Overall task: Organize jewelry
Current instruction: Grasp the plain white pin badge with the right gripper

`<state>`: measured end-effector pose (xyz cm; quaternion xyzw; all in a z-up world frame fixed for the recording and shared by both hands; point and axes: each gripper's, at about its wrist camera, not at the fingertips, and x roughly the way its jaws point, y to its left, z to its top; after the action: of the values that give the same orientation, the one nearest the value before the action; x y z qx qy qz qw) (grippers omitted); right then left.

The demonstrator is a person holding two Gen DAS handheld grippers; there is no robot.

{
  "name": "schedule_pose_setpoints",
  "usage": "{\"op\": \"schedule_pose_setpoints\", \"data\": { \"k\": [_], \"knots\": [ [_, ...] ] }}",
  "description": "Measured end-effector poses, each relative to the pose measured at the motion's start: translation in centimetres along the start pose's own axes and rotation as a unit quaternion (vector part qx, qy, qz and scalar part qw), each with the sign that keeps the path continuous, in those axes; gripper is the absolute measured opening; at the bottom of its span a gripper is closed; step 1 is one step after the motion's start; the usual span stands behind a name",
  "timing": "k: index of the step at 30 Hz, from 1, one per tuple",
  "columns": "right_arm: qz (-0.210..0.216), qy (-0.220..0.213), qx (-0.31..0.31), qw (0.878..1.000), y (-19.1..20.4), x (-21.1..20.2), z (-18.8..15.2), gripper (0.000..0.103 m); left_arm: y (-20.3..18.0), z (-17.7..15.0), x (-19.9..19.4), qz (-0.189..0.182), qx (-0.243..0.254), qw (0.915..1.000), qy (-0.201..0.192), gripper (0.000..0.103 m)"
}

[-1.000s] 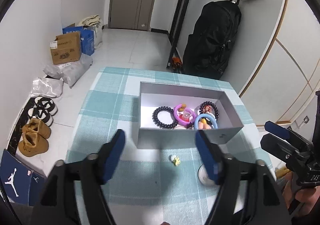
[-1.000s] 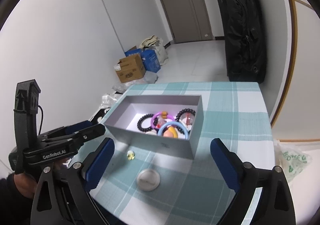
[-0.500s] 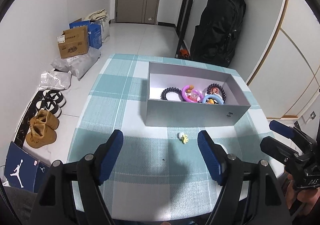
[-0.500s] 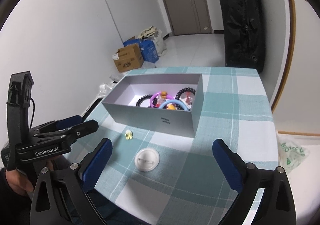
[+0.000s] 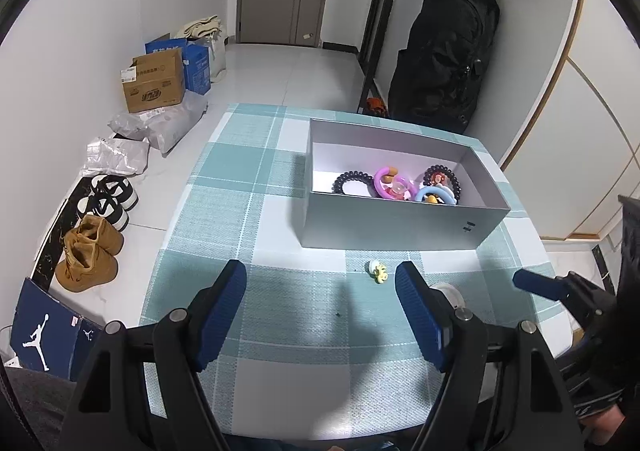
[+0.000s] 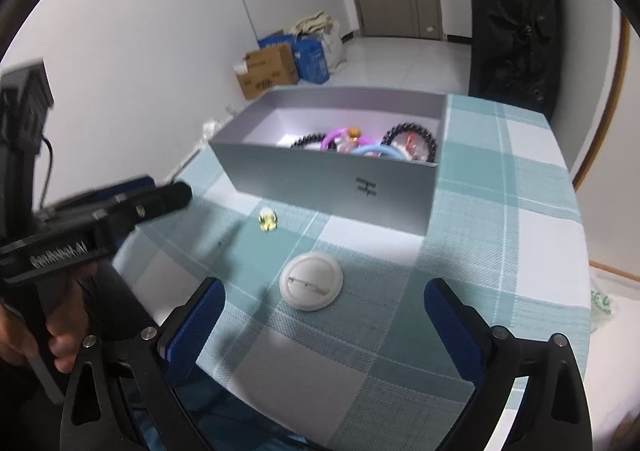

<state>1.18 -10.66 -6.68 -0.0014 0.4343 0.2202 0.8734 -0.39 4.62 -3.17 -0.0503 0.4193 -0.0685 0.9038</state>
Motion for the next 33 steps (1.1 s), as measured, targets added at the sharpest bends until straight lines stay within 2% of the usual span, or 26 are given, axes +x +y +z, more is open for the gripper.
{"op": "schedule_pose_setpoints", "data": {
  "k": [4,7,12,22,29,33],
  "knots": [
    [-0.007,0.012,-0.027,1.000,1.0,0.9,-0.2,0.099,0.3,0.0,0.0,0.003,-0.001,1.0000,0.001,0.073],
    [-0.009,0.022,-0.043,0.999,1.7,1.5,-0.4,0.091,0.7,0.1,0.2,0.003,-0.006,1.0000,0.003,0.073],
    [-0.014,0.035,-0.055,0.998,2.1,2.5,-0.4,0.072,1.5,0.2,0.4,0.002,-0.022,0.9997,0.008,0.073],
    [-0.045,0.034,-0.085,0.995,2.8,3.4,-0.2,0.065,1.9,0.3,0.7,0.001,-0.028,0.9995,0.012,0.073],
    [-0.044,0.030,-0.103,0.993,3.4,3.5,-0.2,0.042,1.8,0.2,0.9,0.000,-0.023,0.9996,0.016,0.073],
    [-0.038,0.031,-0.097,0.994,3.2,3.6,0.0,0.042,1.6,0.1,1.0,-0.001,-0.017,0.9997,0.019,0.073]
  ]
}}
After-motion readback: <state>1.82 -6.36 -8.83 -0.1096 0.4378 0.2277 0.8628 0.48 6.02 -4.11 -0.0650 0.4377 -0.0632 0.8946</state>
